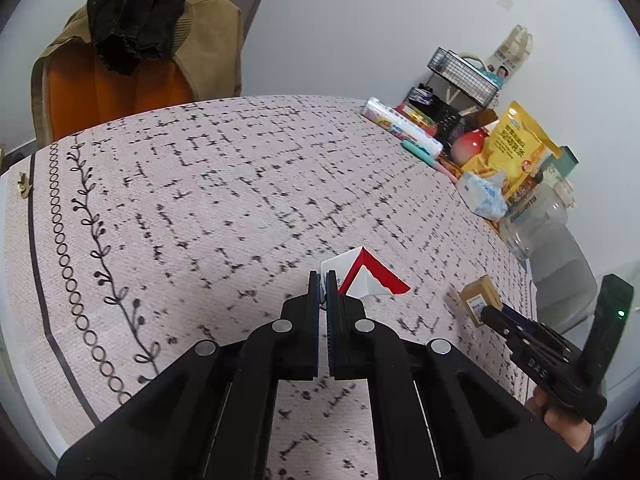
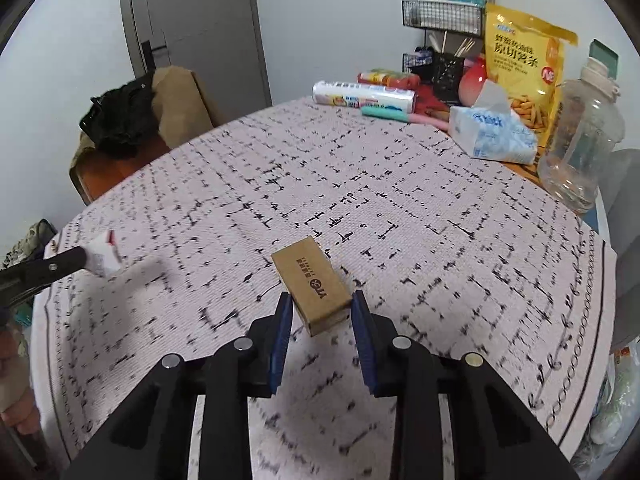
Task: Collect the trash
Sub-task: 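Grasp the small cardboard box with the right gripper while the left holds the wrapper, then carry the wrapper and cardboard box over the trash bin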
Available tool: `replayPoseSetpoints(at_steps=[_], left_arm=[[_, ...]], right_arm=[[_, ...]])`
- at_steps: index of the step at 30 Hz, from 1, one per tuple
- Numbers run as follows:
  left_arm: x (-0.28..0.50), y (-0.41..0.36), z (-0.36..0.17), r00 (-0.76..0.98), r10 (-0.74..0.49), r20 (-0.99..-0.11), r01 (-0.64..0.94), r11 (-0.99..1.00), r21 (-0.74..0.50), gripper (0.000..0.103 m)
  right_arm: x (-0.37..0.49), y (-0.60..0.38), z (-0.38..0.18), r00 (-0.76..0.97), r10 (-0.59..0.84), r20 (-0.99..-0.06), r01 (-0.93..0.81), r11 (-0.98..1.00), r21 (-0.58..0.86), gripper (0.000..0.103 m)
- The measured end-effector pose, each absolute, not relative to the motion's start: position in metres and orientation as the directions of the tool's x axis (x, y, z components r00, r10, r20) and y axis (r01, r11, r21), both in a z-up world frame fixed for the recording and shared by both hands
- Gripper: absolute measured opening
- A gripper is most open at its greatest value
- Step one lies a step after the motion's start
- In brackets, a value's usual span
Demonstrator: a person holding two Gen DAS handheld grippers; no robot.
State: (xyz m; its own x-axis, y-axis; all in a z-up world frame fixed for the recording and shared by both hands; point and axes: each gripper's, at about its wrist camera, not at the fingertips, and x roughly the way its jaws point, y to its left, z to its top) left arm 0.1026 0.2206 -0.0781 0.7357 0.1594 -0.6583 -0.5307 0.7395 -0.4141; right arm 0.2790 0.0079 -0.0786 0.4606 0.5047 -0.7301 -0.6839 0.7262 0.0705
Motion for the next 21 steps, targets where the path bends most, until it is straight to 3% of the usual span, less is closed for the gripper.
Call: replayPoseSetpoints(at_steps=[21], left_arm=[[0.167, 0.105, -0.059, 0.765, -0.01, -0.644, -0.302, 0.877, -0.373, 0.004]], right_arm=[[0.251, -0.171, -0.047, 0.6, 0.474, -0.645, -0.467, 0.862, 0.199, 0.03]])
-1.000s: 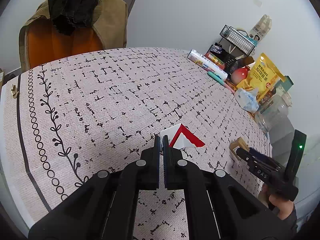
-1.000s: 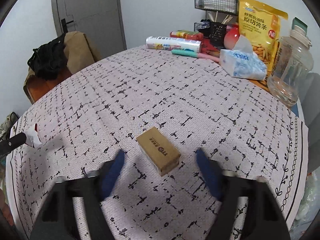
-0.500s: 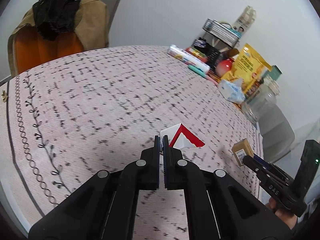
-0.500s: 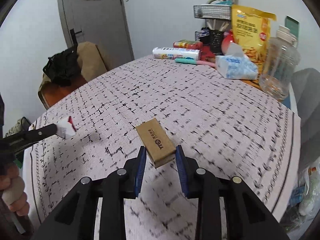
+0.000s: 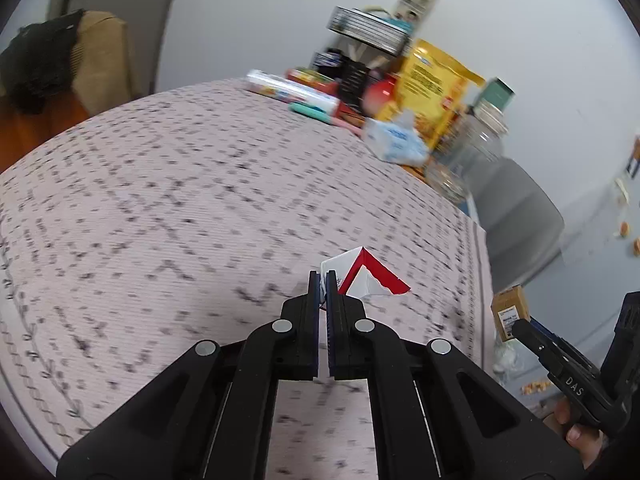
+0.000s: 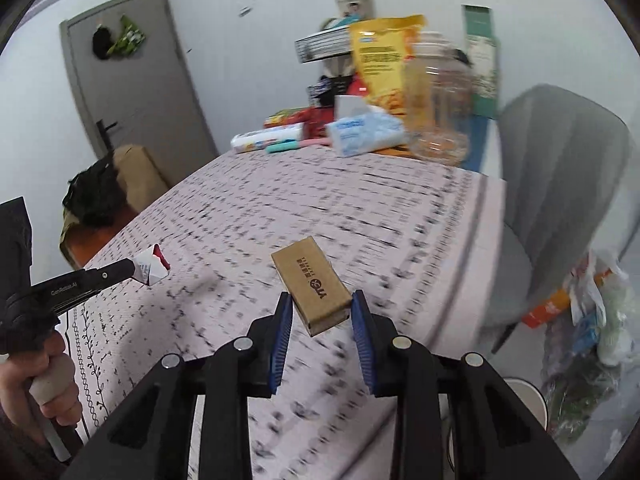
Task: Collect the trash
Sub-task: 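Carry the wrapper and cardboard box over the trash bin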
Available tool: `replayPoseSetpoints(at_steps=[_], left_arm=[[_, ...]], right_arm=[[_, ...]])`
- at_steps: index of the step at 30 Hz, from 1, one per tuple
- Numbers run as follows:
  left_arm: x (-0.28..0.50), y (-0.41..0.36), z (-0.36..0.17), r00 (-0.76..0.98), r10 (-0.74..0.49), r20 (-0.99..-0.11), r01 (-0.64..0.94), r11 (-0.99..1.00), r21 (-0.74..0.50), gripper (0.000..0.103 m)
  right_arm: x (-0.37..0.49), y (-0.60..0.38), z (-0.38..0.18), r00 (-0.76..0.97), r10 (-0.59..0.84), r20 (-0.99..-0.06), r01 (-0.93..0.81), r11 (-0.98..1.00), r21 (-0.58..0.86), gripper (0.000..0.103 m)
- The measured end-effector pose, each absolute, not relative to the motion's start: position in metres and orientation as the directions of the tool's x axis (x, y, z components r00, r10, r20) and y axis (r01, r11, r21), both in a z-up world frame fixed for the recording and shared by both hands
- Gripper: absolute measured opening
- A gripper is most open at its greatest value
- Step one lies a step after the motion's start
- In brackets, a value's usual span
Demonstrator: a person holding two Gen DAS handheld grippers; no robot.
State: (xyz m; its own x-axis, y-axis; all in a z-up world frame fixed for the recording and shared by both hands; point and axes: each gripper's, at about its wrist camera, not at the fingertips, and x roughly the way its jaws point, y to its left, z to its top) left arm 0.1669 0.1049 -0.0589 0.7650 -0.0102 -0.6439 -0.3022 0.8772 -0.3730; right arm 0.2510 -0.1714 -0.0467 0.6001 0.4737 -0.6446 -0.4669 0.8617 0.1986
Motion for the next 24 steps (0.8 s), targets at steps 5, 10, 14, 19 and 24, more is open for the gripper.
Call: replayPoseSetpoints(at_steps=[5, 10, 14, 19, 24], left_arm=[[0.185, 0.067, -0.059, 0.756, -0.065, -0.651, -0.233, 0.903, -0.361, 0.004], [0.204, 0.029, -0.058, 0.745, -0.113, -0.658, -0.164, 0.924, -0.344, 0.004], [0.219, -0.003, -0.058, 0.73, -0.154, -0.665, -0.109, 0.935, -0.337, 0.004], [0.234, -0.043, -0.062, 0.705, -0.194, -0.682, -0.051, 0.945, -0.322, 0.004], [0.247, -0.081, -0.066, 0.68, -0.229, -0.696, 0.011, 0.953, -0.303, 0.004]], right_arm=[[0.247, -0.219, -0.052, 0.637, 0.423, -0.644, -0.391, 0.898, 0.204, 0.03], [0.248, -0.264, -0.067, 0.659, 0.356, -0.662, -0.307, 0.931, 0.195, 0.03], [0.248, -0.298, -0.08, 0.665, 0.32, -0.675, -0.241, 0.947, 0.211, 0.03], [0.248, -0.344, -0.106, 0.656, 0.274, -0.703, -0.151, 0.961, 0.234, 0.031], [0.252, -0.377, -0.129, 0.64, 0.231, -0.733, -0.083, 0.969, 0.233, 0.031]])
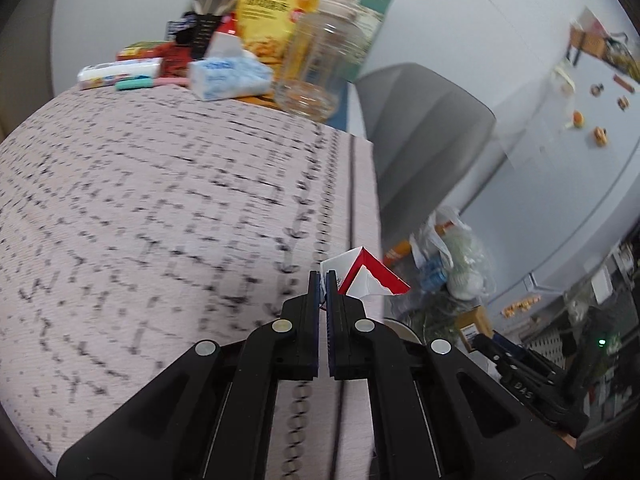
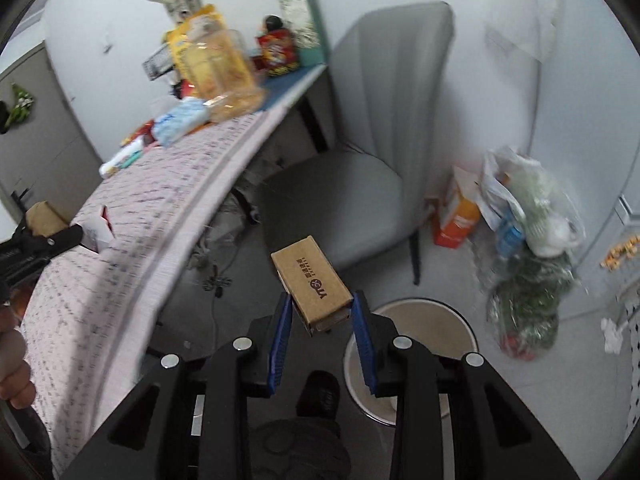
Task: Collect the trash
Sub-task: 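Carry the wrapper and cardboard box over the trash bin, then open the right gripper then the left to drop box and wrapper into bin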
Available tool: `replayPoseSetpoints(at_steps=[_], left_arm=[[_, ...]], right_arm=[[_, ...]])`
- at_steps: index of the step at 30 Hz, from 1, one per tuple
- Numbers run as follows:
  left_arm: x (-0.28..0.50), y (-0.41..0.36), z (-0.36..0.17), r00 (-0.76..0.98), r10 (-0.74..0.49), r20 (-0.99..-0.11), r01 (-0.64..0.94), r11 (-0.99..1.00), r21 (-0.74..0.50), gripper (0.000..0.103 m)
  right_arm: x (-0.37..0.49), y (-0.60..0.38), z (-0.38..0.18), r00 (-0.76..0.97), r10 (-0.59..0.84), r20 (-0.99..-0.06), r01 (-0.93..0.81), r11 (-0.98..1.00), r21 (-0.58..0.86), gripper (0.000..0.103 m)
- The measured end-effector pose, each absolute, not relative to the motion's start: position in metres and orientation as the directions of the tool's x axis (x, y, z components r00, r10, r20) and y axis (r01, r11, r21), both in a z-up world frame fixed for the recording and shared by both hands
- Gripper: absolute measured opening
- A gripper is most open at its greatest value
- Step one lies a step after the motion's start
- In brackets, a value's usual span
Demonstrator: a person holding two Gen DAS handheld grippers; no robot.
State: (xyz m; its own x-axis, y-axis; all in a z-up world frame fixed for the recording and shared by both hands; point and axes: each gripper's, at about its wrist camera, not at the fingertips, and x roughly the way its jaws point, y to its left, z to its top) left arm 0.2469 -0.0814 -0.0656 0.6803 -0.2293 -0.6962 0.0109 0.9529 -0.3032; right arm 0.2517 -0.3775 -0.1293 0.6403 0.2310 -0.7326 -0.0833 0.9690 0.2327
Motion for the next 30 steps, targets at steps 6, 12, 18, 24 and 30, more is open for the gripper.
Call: replayPoseSetpoints(at_steps=[6, 12, 18, 24, 30], left_arm=[[0.262, -0.123, -0.072, 0.648, -0.259, -0.717, 0.078, 0.958, -0.276, 0.004], [0.273, -0.169, -0.083, 0.605, -0.286, -0.743, 0.147, 0.957, -0.249, 0.004], [0.281, -0.214, -0.102, 0.546, -0.318, -0.775, 0.216, 0.947, -0.236, 0.004], [0.285, -0.253, -0.123, 0.48, -0.348, -0.805, 0.276, 0.931, -0.237, 0.004], [0.291, -0.287, -0.14, 0.398, -0.399, -0.826, 0.328, 0.903, -0.278, 0.007]], right_arm=[[0.257, -0.408, -0.154, 0.625, 0.193, -0.756, -0.034, 0.975, 0.22, 0.037], [0.26, -0.444, -0.185, 0.611, 0.164, -0.774, 0.053, 0.967, 0.247, 0.055], [0.25, -0.476, -0.198, 0.606, 0.145, -0.782, 0.11, 0.958, 0.263, 0.056], [0.229, -0.508, -0.202, 0.618, 0.131, -0.775, 0.17, 0.94, 0.294, 0.057], [0.213, -0.527, -0.196, 0.638, 0.121, -0.76, 0.202, 0.926, 0.317, 0.057]])
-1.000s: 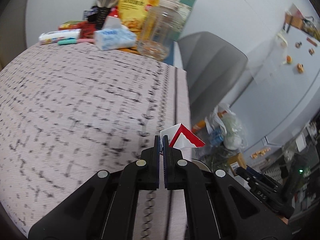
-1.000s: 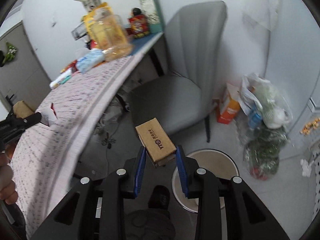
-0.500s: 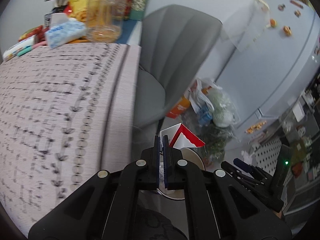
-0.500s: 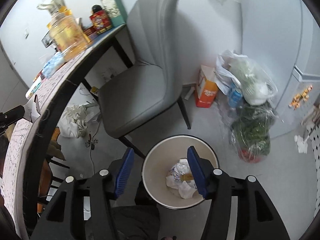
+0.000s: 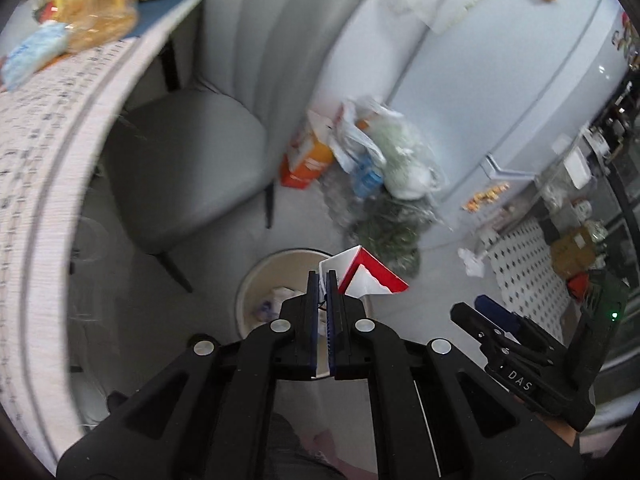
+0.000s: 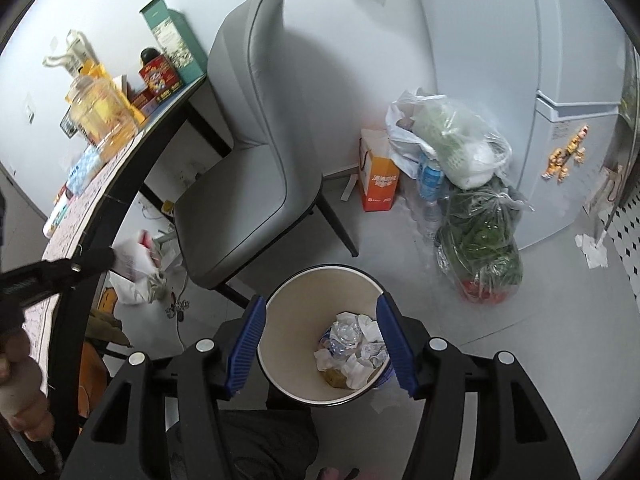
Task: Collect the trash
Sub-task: 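Open the right gripper then the left to drop box and wrapper into bin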
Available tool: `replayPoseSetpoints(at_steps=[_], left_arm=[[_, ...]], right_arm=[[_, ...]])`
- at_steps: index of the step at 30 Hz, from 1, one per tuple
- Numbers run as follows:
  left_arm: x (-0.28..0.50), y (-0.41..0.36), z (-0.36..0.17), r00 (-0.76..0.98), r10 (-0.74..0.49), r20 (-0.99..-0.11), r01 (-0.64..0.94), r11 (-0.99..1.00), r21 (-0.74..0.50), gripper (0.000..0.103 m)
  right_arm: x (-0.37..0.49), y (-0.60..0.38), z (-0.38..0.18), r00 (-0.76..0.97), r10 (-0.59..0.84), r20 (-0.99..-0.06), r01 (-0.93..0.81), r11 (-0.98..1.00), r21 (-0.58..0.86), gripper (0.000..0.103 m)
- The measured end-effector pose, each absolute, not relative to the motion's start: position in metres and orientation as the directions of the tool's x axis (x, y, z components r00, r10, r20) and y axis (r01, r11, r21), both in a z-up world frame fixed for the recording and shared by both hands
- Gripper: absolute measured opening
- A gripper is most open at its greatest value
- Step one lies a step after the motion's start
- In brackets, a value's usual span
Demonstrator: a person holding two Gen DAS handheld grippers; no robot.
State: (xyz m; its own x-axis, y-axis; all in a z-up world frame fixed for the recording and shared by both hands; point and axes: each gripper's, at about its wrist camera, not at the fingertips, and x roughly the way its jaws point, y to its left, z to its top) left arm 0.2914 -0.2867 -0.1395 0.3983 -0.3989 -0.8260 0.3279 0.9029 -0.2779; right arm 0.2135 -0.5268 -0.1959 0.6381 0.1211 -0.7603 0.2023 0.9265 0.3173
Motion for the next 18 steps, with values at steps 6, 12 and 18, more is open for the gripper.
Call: replayPoseSetpoints(at_steps=[6, 12, 18], left_arm=[[0.285, -0.289, -0.134, 0.415, -0.476, -0.775, 0.359, 0.869, -0.341, 0.083], [0.283, -0.26, -0.126, 0.451, -0.425, -0.785, 0.3, 0.9, -0.315, 0.088], [0.272, -0.222, -0.108, 0.509, -0.402, -0.761, 0.266, 0.915, -0.304, 0.097]], right_arm=[[0.205, -0.535, -0.193, 0.644, 0.112, -0.756, 0.223, 0.919, 0.326, 0.061], [0.205, -0.522, -0.197, 0.636, 0.137, -0.759, 0.199, 0.922, 0.333, 0.061], [0.204, -0.505, -0.186, 0.647, 0.155, -0.746, 0.169, 0.926, 0.339, 0.069]])
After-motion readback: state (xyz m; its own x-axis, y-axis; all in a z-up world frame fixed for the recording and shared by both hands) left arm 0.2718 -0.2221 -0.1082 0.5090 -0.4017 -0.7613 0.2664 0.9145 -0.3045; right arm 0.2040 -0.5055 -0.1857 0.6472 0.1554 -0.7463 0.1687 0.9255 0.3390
